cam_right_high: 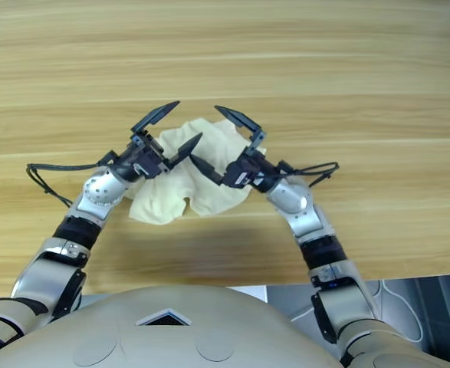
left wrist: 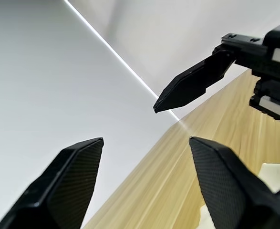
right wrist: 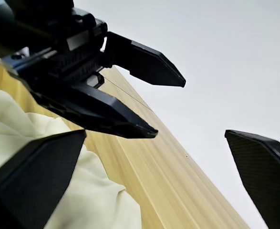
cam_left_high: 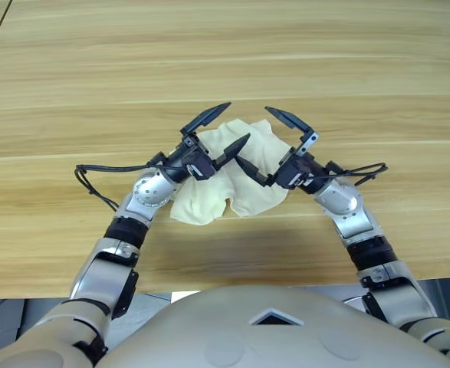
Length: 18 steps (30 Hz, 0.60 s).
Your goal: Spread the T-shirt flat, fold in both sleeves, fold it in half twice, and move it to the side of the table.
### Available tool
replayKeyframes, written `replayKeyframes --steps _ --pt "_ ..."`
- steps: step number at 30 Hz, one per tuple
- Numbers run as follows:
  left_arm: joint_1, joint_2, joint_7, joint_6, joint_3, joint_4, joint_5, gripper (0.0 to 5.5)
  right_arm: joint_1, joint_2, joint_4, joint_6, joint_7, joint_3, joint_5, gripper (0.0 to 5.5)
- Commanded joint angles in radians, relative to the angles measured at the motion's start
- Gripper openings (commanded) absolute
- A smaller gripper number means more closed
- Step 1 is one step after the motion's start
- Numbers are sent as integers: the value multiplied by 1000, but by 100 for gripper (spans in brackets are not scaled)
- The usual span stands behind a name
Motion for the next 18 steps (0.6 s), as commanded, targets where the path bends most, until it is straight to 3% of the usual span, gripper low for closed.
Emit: replayKeyframes --steps 1,18 --pt "4 3 -16 15 -3 -5 -7 336 -23 -1 14 14 -15 -16 -16 536" --pt "22 14 2 26 7 -29 45 336 -23 -7 14 -13 11 -8 51 536"
